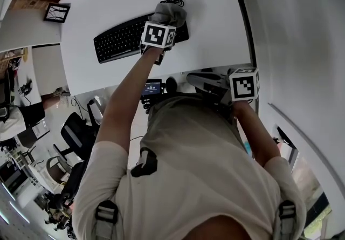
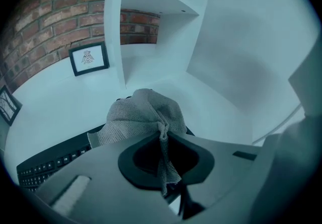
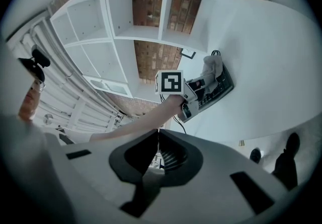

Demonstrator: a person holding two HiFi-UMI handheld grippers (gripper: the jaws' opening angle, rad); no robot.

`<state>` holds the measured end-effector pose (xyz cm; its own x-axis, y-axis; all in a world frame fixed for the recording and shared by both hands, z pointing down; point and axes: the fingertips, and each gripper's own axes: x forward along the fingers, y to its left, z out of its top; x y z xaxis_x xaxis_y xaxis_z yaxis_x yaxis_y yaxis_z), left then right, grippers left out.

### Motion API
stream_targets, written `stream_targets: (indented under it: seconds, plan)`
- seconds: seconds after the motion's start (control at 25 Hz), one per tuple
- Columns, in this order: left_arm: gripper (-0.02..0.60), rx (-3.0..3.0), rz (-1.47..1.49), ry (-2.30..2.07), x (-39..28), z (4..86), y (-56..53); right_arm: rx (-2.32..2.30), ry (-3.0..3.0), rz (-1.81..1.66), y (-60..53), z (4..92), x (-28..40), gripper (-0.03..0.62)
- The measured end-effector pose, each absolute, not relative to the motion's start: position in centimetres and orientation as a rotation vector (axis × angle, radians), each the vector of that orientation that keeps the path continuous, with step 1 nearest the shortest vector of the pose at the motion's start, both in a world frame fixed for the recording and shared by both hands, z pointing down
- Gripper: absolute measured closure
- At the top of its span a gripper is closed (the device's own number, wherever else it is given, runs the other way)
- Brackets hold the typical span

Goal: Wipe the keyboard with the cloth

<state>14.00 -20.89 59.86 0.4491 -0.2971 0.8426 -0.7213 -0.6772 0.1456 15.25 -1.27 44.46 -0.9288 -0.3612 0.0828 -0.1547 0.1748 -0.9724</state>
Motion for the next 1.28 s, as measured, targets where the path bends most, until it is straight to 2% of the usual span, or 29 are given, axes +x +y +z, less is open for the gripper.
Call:
stream_targets:
  seconds: [1.28]
  plan:
    - [0.558, 2.253, 0.977, -0.693, 19.8, 60.3, -19.9, -0.572, 2.333, -1.903, -0.8, 46.1, 13.7, 0.588]
